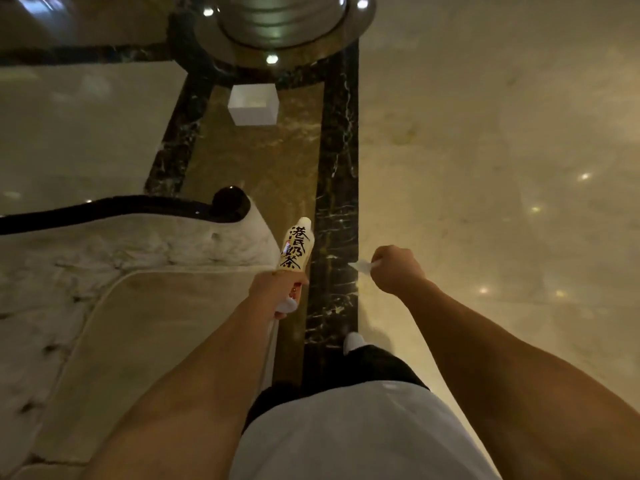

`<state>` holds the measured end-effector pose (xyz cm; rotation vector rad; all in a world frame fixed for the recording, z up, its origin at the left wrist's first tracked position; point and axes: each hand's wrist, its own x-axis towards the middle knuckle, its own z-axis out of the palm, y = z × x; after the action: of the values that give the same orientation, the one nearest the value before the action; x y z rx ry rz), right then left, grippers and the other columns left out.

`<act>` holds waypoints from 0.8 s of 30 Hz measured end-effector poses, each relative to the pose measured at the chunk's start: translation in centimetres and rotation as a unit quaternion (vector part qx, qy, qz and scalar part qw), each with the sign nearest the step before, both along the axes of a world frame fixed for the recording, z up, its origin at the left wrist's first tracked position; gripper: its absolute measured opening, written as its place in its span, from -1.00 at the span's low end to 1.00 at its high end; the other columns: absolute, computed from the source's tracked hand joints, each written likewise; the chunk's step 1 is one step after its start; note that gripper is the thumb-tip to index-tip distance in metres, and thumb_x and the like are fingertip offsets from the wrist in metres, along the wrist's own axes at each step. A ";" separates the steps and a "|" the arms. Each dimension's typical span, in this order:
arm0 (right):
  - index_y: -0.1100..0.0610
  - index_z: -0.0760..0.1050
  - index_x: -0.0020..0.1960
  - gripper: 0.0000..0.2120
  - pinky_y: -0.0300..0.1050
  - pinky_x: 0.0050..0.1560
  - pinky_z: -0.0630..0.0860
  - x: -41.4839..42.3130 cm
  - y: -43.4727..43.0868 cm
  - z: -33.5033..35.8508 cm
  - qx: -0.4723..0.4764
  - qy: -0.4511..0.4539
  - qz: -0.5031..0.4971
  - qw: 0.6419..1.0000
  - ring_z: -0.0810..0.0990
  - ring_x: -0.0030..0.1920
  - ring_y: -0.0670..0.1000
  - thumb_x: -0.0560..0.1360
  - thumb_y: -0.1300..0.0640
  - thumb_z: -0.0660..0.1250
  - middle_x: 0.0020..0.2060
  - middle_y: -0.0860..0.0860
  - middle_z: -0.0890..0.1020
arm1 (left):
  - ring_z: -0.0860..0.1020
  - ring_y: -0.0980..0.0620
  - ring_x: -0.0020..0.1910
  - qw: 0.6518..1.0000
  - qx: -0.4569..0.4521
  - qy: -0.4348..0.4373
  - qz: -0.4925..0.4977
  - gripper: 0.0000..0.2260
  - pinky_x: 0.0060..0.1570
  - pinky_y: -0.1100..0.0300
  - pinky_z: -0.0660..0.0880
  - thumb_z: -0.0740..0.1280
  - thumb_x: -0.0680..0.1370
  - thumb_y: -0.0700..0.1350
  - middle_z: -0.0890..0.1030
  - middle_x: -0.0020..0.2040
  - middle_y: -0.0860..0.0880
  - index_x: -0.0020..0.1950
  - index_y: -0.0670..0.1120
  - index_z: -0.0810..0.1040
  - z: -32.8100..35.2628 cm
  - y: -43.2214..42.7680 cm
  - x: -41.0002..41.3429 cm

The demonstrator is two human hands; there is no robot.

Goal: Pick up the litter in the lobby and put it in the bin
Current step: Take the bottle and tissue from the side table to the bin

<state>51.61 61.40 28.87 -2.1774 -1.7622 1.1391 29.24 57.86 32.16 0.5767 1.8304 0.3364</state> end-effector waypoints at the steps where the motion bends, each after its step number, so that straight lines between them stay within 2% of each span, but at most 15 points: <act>1: 0.09 0.60 0.03 -0.86 -0.25 -0.31 0.42 0.4 2.9 0.3 0.000 0.006 -0.005 1.000 0.49 -0.31 -0.10 0.48 0.14 0.35 -0.24 -0.09 0.56 | 0.58 0.05 -0.34 1.000 -0.007 -0.007 0.008 -0.71 -0.33 0.08 0.56 0.45 0.33 0.05 0.63 -0.24 -0.01 -0.06 -0.10 0.63 0.4 2.9 0.2; 2: 0.10 0.60 0.03 -0.85 -0.22 -0.27 0.45 0.6 5.8 0.6 -0.001 0.009 -0.009 1.000 0.48 -0.31 -0.11 0.47 0.14 0.36 -0.20 -0.06 0.59 | 0.59 0.04 -0.28 0.999 -0.022 -0.015 0.018 -0.67 -0.30 0.07 0.56 0.44 0.33 0.05 0.63 -0.19 -0.03 0.00 -0.11 0.61 0.7 5.7 0.2; 4: 0.10 0.60 0.05 -0.83 -0.15 -0.21 0.53 0.5 11.5 1.3 -0.009 0.011 -0.011 1.000 0.50 -0.30 -0.08 0.46 0.16 0.36 -0.16 -0.03 0.58 | 0.57 -0.06 0.02 0.996 -0.066 -0.020 0.054 -0.44 -0.04 0.00 0.56 0.46 0.31 0.07 0.58 0.09 -0.12 0.23 -0.13 0.48 0.9 11.1 -0.2; 5: 0.10 0.60 0.06 -0.81 -0.12 -0.18 0.56 0.2 14.4 1.6 -0.007 0.008 -0.002 1.000 0.53 -0.26 -0.04 0.46 0.16 0.35 -0.15 -0.02 0.57 | 0.52 -0.11 0.13 0.994 -0.082 -0.023 0.069 -0.37 0.06 -0.02 0.53 0.47 0.29 0.09 0.53 0.20 -0.16 0.28 -0.13 0.43 0.8 13.6 -0.4; 6: 0.10 0.59 0.08 -0.80 -0.11 -0.16 0.56 -0.1 17.4 1.7 -0.004 0.007 0.006 1.000 0.54 -0.22 0.00 0.46 0.16 0.34 -0.13 -0.01 0.58 | 0.50 -0.12 0.15 0.993 -0.079 -0.026 0.080 -0.40 0.08 -0.02 0.52 0.48 0.29 0.10 0.50 0.22 -0.16 0.23 -0.12 0.44 0.7 16.4 -0.6; 8: 0.10 0.59 0.09 -0.78 -0.14 -0.19 0.51 -0.7 24.9 1.1 0.008 -0.001 0.015 1.000 0.53 -0.20 0.02 0.46 0.15 0.34 -0.08 0.03 0.60 | 0.53 -0.08 0.01 0.994 -0.052 -0.035 0.084 -0.68 -0.02 0.02 0.54 0.44 0.37 0.08 0.52 0.12 -0.14 -0.03 -0.07 0.47 -0.4 23.4 -1.2; 10: 0.11 0.60 0.06 -0.80 -0.13 -0.20 0.48 -0.9 29.6 1.2 0.016 -0.005 0.022 1.000 0.51 -0.22 0.02 0.45 0.13 0.34 -0.08 0.07 0.62 | 0.48 -0.07 -0.17 0.992 -0.061 -0.057 0.092 -0.71 -0.08 0.08 0.52 0.41 0.40 0.07 0.48 -0.06 -0.14 -0.17 -0.08 0.39 -0.5 27.8 -1.1; 11: 0.11 0.60 0.05 -0.80 -0.12 -0.18 0.48 -1.1 33.2 1.0 0.019 -0.007 0.019 1.000 0.52 -0.22 0.04 0.45 0.12 0.33 -0.08 0.08 0.62 | 0.45 -0.08 -0.16 0.991 -0.070 -0.056 0.100 -0.68 0.01 0.06 0.53 0.41 0.40 0.07 0.45 -0.10 -0.14 -0.17 -0.09 0.36 -0.9 31.2 -1.5; 13: 0.12 0.61 0.05 -0.79 -0.11 -0.12 0.52 -1.4 39.5 1.0 0.027 -0.018 0.016 0.999 0.57 -0.16 0.09 0.45 0.14 0.31 -0.06 0.10 0.64 | 0.43 -0.08 -0.15 0.989 -0.074 -0.073 0.108 -0.71 0.21 -0.02 0.47 0.39 0.44 0.06 0.42 -0.12 -0.13 -0.11 -0.11 0.39 -2.1 37.3 -2.2; 14: 0.12 0.61 0.05 -0.79 -0.10 -0.07 0.54 -1.5 42.9 1.0 0.031 -0.028 0.011 0.999 0.59 -0.11 0.12 0.45 0.15 0.30 -0.04 0.11 0.65 | 0.43 -0.06 -0.18 0.988 -0.071 -0.090 0.106 -0.73 0.27 -0.03 0.43 0.35 0.48 0.04 0.42 -0.14 -0.11 -0.01 -0.13 0.44 -2.6 40.8 -2.5; 16: 0.13 0.61 0.05 -0.81 -0.09 -0.01 0.53 -1.4 48.7 1.6 0.033 -0.040 0.000 0.999 0.61 -0.05 0.14 0.48 0.16 0.29 -0.01 0.12 0.66 | 0.42 0.02 -0.30 0.988 -0.068 -0.107 0.093 -0.63 0.31 -0.09 0.38 0.29 0.52 0.01 0.45 -0.23 -0.04 0.23 -0.18 0.48 -2.8 46.9 -3.0; 18: 0.14 0.60 0.06 -0.81 -0.08 0.01 0.53 -1.6 54.5 2.4 0.026 -0.057 -0.008 0.998 0.60 -0.06 0.13 0.49 0.16 0.29 0.01 0.14 0.67 | 0.43 0.01 -0.33 0.987 -0.065 -0.118 0.092 -0.57 0.34 -0.12 0.35 0.28 0.52 -0.01 0.44 -0.29 -0.01 0.32 -0.20 0.47 -2.7 53.1 -3.3; 21: 0.13 0.60 0.05 -0.81 -0.07 0.01 0.54 -2.5 63.4 3.4 0.027 -0.058 -0.014 0.998 0.59 -0.06 0.14 0.49 0.16 0.27 0.02 0.14 0.66 | 0.41 -0.07 -0.09 0.978 -0.069 -0.142 0.133 -0.58 0.28 0.01 0.35 0.28 0.56 -0.03 0.42 -0.13 -0.11 0.36 -0.21 0.39 -1.7 62.6 -3.3; 22: 0.13 0.60 0.03 -0.82 -0.06 -0.01 0.55 -3.1 66.3 3.7 0.028 -0.047 -0.015 0.998 0.57 -0.10 0.12 0.48 0.17 0.27 0.01 0.14 0.65 | 0.41 -0.07 -0.06 0.973 -0.070 -0.150 0.162 -0.61 0.23 0.05 0.36 0.30 0.56 -0.03 0.41 -0.06 -0.14 0.30 -0.21 0.40 -1.5 65.7 -3.4; 24: 0.14 0.60 0.05 -0.80 -0.08 -0.04 0.55 -4.6 72.4 3.7 0.029 -0.028 -0.012 0.999 0.57 -0.10 0.11 0.48 0.17 0.27 0.03 0.15 0.65 | 0.44 -0.09 -0.04 0.964 -0.076 -0.170 0.188 -0.70 0.26 0.01 0.41 0.36 0.52 -0.01 0.41 0.02 -0.17 0.04 -0.21 0.42 -0.9 71.9 -4.0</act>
<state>46.99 133.80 32.52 -2.2104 -1.7639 1.0197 25.20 129.77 31.24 0.0512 1.6051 0.5097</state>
